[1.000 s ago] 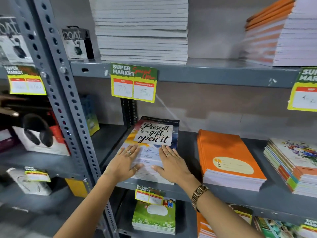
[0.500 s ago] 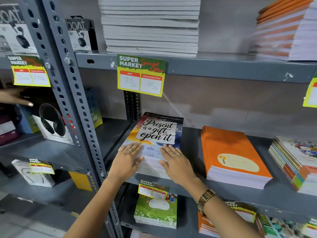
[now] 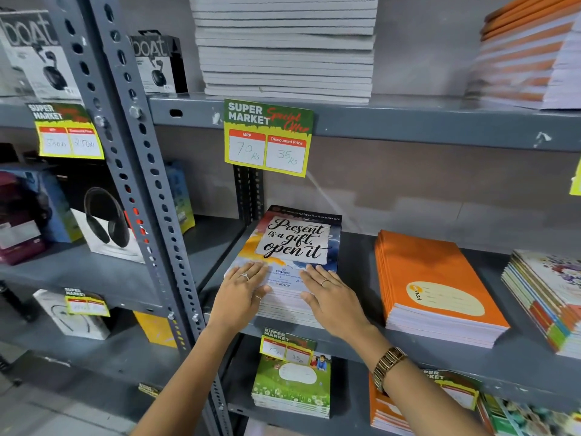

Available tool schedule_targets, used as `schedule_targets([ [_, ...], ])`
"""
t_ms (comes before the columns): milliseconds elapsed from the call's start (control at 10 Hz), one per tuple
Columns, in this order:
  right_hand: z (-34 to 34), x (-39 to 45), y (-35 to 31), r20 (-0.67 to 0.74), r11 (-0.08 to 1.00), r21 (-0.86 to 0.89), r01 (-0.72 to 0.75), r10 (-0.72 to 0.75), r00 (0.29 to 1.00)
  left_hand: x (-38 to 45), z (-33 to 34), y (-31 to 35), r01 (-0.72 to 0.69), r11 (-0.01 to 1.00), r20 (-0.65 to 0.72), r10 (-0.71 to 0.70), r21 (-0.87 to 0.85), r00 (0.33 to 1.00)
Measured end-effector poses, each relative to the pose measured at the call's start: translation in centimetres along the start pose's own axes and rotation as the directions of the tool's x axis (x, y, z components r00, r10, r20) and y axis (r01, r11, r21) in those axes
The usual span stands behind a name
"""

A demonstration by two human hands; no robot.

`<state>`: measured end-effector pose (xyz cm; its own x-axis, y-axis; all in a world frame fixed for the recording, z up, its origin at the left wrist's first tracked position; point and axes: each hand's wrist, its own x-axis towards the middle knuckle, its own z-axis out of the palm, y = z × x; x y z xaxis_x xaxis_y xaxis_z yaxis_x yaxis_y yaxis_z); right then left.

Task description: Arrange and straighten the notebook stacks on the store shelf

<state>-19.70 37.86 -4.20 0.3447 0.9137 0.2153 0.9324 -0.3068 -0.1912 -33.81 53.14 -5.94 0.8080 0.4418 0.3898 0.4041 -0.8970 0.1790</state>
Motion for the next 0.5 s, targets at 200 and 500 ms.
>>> schedule_targets([
  [200, 0.7, 0.1, 0.3, -0.053, 1.000, 0.008, 0.030, -0.029, 0.998, 0.2, 0.4, 0.0, 0.018, 0.995, -0.039, -0.022, -0.101, 0.999],
  [500, 1.2, -1.8, 2.3, -0.332, 1.000, -0.012, 0.025, -0.028, 0.943, -1.0, 1.0, 1.0, 0.019, 0.999, -0.088, -0.015, 0.050, 0.996],
])
